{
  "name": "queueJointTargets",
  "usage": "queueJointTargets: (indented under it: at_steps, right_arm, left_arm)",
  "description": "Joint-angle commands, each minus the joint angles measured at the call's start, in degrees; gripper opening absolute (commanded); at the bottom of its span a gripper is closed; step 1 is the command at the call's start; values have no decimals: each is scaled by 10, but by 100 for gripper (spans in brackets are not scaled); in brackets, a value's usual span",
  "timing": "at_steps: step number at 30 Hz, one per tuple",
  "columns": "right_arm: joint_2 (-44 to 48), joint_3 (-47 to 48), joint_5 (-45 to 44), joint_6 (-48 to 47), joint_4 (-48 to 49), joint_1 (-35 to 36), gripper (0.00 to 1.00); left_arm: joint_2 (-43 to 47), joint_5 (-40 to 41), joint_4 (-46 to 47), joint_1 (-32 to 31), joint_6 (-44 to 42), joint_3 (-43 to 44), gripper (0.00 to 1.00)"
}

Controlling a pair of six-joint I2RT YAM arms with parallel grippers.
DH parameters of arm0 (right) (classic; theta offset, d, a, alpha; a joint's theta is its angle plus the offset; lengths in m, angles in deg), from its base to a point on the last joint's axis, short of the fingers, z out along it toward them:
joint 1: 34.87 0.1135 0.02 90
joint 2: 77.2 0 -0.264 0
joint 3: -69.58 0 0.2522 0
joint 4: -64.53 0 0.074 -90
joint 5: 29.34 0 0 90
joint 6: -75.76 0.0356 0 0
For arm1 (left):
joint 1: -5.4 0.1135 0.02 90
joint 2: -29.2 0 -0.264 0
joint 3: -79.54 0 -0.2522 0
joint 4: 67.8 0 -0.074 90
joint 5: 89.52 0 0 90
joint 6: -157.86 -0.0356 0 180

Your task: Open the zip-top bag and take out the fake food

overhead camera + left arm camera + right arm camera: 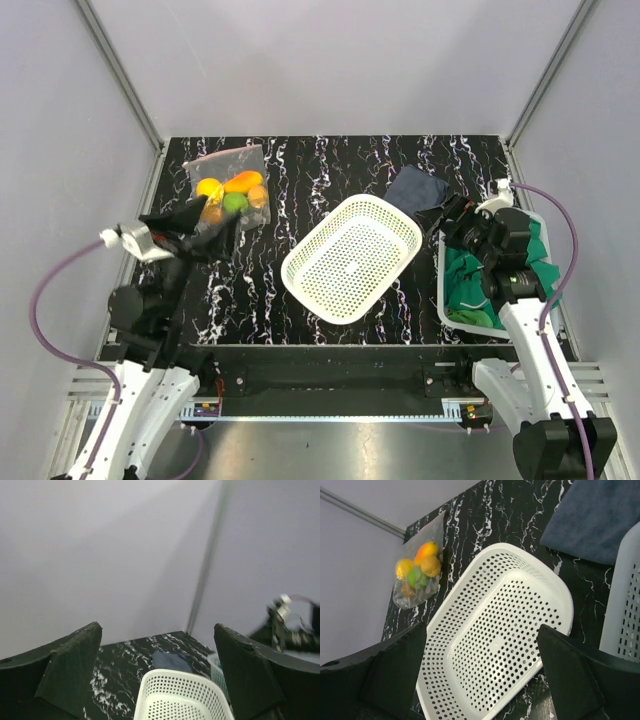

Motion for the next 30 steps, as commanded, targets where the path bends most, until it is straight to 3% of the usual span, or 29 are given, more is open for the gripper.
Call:
queueJointTargets:
  at_steps: [1,4,7,11,17,23,27,30]
  right_arm:
    - [-26,52,-28,-36,-71,-2,100]
    - [-54,87,-7,-50,-82,-1,100]
    - [-97,128,-8,-52,-93,28,100]
    - [-179,209,-61,-68,-114,128,100]
    - [-326,352,-107,-72,-106,281,100]
    - [-499,513,-112,-63,-75,404,100]
    - [-635,643,-94,-48,-70,443,96]
    - [-678,679,-120,-34,-77,445,96]
  left_arm:
    - [-60,316,-349,3,146,122,99]
    - [-83,268,-421,3,82,170,99]
    - [-86,250,-444,3,82,185,99]
    - [-89,230,-463,3,88,196,99]
    - [-135,283,-587,4,84,292,99]
    - [-130,381,-631,4,51,310,99]
    - [-135,410,-642,4,40,316,97]
    - [-178,387,-647,5,46,323,95]
